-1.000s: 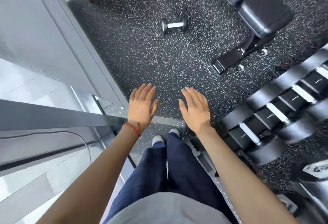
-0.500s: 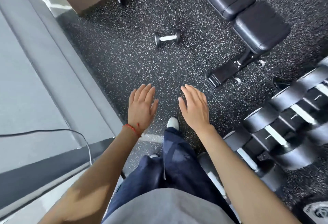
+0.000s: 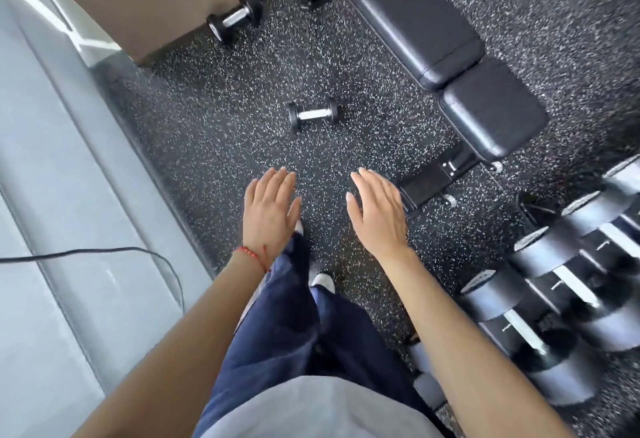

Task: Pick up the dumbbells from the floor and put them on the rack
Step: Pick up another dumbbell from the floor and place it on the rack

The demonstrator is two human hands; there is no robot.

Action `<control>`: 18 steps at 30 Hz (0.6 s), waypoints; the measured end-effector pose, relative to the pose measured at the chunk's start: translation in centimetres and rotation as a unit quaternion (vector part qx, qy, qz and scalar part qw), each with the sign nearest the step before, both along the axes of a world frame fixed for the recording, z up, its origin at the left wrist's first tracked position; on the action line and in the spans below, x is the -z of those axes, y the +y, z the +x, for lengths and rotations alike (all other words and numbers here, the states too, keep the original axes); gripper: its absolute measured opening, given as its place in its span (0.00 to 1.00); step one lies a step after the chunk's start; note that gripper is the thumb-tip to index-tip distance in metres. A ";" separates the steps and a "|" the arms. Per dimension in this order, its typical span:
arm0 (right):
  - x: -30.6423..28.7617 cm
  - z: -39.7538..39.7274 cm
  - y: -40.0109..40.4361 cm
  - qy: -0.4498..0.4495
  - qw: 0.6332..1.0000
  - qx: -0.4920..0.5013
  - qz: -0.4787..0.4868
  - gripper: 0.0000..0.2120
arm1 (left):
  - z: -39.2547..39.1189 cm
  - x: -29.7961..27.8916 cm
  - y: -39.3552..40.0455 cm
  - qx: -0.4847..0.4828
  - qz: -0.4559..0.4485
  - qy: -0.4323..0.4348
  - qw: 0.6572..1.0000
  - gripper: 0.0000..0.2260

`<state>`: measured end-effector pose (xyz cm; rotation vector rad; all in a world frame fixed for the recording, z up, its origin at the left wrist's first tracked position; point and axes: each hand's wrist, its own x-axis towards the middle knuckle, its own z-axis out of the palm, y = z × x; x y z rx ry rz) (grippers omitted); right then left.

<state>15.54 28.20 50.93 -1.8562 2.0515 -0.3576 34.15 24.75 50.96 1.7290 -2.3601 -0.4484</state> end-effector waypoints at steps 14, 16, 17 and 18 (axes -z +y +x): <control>-0.1 0.2 -18.3 0.003 1.000 0.025 -0.013 0.19 | -1.2 0.6 -19.2 0.036 0.040 -0.002 0.999 0.21; 0.2 0.2 -20.1 -0.004 0.999 0.037 -0.011 0.19 | -1.3 0.8 -21.2 0.039 0.050 -0.008 0.998 0.21; 0.4 0.2 -20.9 -0.008 0.999 0.042 -0.009 0.19 | -1.3 1.0 -22.1 0.038 0.054 -0.007 0.998 0.21; 0.5 0.1 -21.6 -0.013 0.999 0.045 -0.009 0.19 | -1.5 1.1 -22.9 0.036 0.057 -0.005 0.998 0.21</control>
